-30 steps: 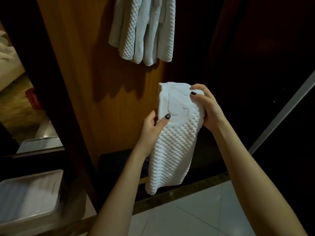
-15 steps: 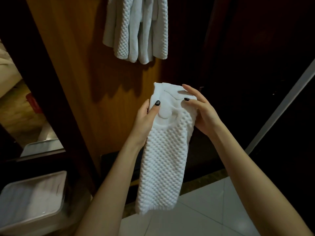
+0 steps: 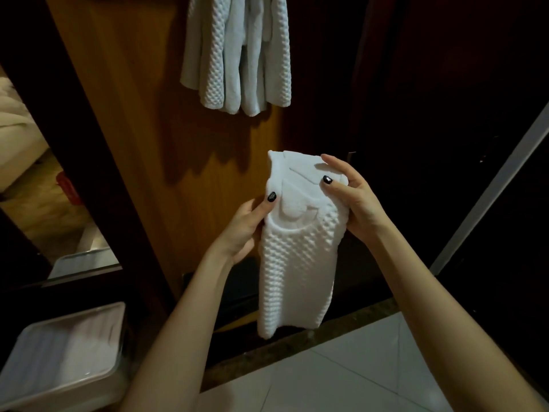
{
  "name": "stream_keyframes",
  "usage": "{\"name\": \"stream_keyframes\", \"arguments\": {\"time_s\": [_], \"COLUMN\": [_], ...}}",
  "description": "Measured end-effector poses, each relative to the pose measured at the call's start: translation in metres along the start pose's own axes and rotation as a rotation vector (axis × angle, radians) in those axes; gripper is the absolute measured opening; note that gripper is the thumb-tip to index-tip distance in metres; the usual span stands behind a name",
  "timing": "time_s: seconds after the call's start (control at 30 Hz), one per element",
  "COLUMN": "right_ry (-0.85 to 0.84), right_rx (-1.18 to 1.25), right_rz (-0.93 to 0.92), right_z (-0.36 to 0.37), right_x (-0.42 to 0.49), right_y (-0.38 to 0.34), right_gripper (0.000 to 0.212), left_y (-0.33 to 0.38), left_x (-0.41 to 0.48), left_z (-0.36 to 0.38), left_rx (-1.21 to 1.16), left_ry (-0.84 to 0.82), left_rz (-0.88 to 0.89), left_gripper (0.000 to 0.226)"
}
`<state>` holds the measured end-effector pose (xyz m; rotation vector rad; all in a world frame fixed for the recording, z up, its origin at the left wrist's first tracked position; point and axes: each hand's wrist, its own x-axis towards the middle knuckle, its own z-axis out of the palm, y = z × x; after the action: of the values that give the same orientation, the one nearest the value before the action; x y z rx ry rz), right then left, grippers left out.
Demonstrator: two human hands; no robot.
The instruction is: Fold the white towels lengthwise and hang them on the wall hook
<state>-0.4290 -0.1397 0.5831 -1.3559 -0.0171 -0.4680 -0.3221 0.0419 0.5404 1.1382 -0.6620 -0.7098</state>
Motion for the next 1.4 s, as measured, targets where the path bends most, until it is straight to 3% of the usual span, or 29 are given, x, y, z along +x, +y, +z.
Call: {"name": "stream_keyframes", "arguments": {"time_s": [0.1,0.2,0.4,0.53,0.7,0.93,1.1,1.27,1.4], "right_ry": [0.013,0.029,0.034,0.032,0.022,0.016,-0.013,0.021,0.052], "right_rx": [0.053,0.181,0.355,0.430,0.500,0.559,0.552,0.557,0.415], "right_rz": [0.001,-0.005,-0.024,-0.039,-0.045,-0.041,-0.026,-0.029,-0.033], "right_z": [-0.007,-0.012,-0.022,-0.022,-0.023,-0.023,-0.022,-0.020,-0.018], "right_x": [0.002,0.006,0.012,0.015,0.017,0.017,0.015,0.018,0.022], "right_y": [-0.002,-0.008,-0.019,-0.022,-0.023,-0.018,-0.016,-0.019,-0.020], "right_gripper": [0.037,0.036,0.035,0.035,0.035,0.035,0.035,0.033,0.032], "left_y": [-0.012,-0.023,-0.014,0.001,0.014,0.026,0.037,0.049,0.051], "left_x": [-0.001,-0.004,-0.011,-0.013,-0.019,-0.019,-0.017,-0.022,-0.030], "left_z": [0.005,0.010,0.015,0.024,0.036,0.043,0.035,0.037,0.041], "left_rx": [-0.121,-0.095,-0.022,0.162,0.229,0.385,0.230,0.420,0.568], "left_ry": [0.067,0.161,0.080,0.062,0.078,0.020,0.034,0.118,0.161], "left_rz": [-0.009,0.038,0.187,0.286,0.373,0.269,0.167,0.399,0.577], "left_gripper": [0.040,0.031,0.010,0.020,0.032,0.060,0.019,0.024,0.026]}}
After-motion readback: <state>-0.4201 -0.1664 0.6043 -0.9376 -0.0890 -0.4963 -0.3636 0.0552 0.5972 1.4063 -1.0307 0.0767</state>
